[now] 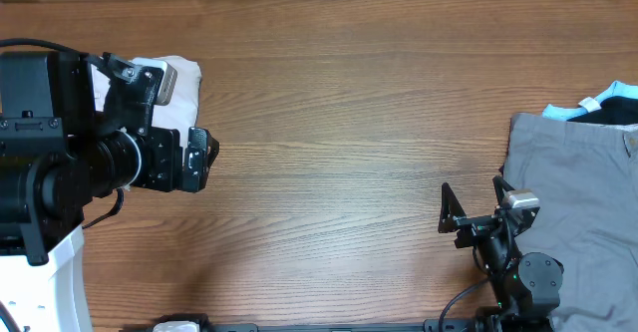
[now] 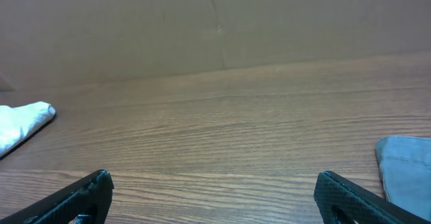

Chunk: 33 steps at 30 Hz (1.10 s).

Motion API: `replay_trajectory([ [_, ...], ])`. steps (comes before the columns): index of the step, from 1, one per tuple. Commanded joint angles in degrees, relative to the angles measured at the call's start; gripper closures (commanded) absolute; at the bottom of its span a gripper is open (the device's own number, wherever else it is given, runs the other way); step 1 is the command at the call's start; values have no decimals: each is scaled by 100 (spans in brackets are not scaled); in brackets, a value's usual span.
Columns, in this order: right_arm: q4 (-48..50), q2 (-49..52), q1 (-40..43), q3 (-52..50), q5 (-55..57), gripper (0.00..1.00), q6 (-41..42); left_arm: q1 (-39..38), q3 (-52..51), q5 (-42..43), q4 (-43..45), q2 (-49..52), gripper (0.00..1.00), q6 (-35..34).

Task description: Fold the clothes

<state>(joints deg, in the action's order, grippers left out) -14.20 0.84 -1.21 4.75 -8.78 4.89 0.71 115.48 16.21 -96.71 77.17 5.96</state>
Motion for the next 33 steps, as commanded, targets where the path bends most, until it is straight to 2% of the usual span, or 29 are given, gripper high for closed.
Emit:
replay_trajectory([
  [1,44,-68,22,-42,-33,0,-22,-35,0,-13,-9,39,0,-83],
  [19,44,-68,22,-44,-33,0,-22,-50,-2,-39,28,24,0,-55],
  [22,44,-68,22,-42,-33,0,-22,-50,-203,-68,723,-111,0,-37],
  [25,44,-68,22,-42,-33,0,-22,-52,-894,81,1895,-426,0,-35],
  [33,44,-68,22,-42,-33,0,-22,-55,-3897,837,5014,-1705,0,-42],
])
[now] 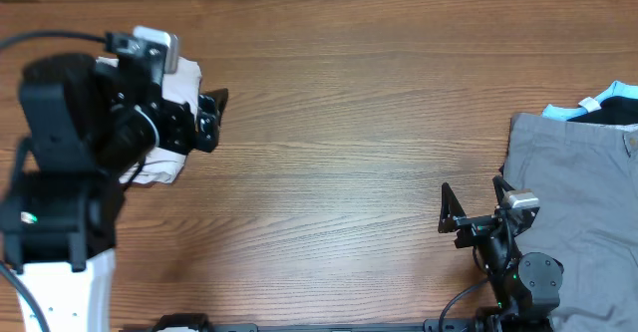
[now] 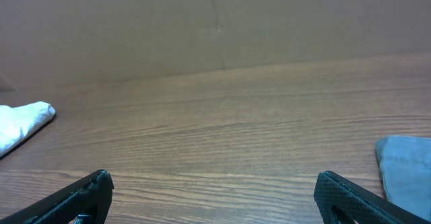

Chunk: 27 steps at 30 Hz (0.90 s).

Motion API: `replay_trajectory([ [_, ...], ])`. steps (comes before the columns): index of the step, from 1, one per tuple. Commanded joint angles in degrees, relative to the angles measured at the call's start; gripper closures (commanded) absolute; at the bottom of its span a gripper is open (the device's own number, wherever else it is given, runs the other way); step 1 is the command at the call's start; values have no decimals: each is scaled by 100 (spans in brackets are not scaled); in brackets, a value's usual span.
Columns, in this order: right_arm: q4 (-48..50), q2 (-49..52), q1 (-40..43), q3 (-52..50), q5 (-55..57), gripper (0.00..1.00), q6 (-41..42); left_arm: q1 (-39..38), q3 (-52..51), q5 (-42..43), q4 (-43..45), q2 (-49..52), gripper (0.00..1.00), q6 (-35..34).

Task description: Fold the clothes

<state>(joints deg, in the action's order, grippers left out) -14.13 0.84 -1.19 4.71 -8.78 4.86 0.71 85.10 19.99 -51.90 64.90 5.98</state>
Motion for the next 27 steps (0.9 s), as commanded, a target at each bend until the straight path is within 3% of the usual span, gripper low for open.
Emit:
replay_trajectory([
  [1,37,-68,20,-37,-33,0,-20,-55,-1204,520,841,-651,0,-44],
  [12,37,-68,20,-37,-33,0,-20,-55,-4356,553,2653,-2859,0,-42],
  [22,37,-68,20,-37,-33,0,-20,-52,-6406,514,3082,-5257,0,-39],
  [27,37,-68,20,-37,-33,0,-20,-52,-7020,509,3112,-5932,0,-39],
])
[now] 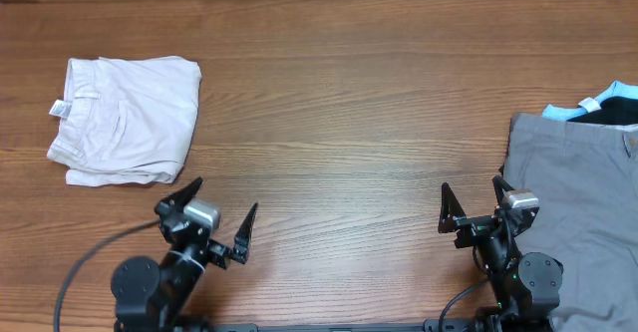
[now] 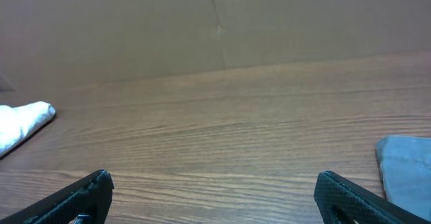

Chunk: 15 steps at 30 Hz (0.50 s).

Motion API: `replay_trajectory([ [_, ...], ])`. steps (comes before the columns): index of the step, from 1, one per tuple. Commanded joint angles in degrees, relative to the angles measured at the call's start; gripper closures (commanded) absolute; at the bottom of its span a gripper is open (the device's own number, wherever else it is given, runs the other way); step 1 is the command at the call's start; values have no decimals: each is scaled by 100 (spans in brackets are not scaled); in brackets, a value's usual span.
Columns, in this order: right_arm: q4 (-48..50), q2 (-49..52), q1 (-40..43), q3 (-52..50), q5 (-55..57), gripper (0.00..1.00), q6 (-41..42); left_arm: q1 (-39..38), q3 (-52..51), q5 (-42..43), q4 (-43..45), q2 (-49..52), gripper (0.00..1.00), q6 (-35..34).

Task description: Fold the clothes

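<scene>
A folded white garment [image 1: 125, 120] lies flat at the table's far left; its edge [image 2: 23, 124] shows at the left of the right wrist view. A pile of grey clothes [image 1: 583, 207] with a light blue and a black piece on top sits at the right edge; its corner [image 2: 406, 170] shows in the right wrist view. My left gripper [image 1: 216, 217] rests open near the front edge, below the white garment, holding nothing. My right gripper [image 1: 471, 199] stands open at the front right, just left of the grey pile, empty [image 2: 214, 187].
The wooden table [image 1: 349, 123] stretches between the white garment and the grey pile. A brown wall [image 2: 215, 22] rises behind the table's far edge.
My left arm has moved from over the white garment down to the front edge, leaving the garment folded and uncovered. The right arm has not moved.
My left arm first hung over the white garment at the far left, hiding most of it. Then it stood over the garment's right part. Now it rests open at the front edge and the folded garment lies in full view. The right gripper stayed open throughout.
</scene>
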<state>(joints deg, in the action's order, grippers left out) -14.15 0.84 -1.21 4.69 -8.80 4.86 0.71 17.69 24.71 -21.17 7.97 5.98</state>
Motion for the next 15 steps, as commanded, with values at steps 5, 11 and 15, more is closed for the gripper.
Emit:
replay_trajectory([
  [5,39,-68,22,-35,-31,0,-20,-57,-916,44,98,-804,0,-44],
  [11,39,-68,22,-35,-31,0,-20,-164,-1198,20,284,-780,0,-20],
  [15,39,-68,22,-35,-31,0,-20,-164,-1198,22,289,-778,0,-22],
])
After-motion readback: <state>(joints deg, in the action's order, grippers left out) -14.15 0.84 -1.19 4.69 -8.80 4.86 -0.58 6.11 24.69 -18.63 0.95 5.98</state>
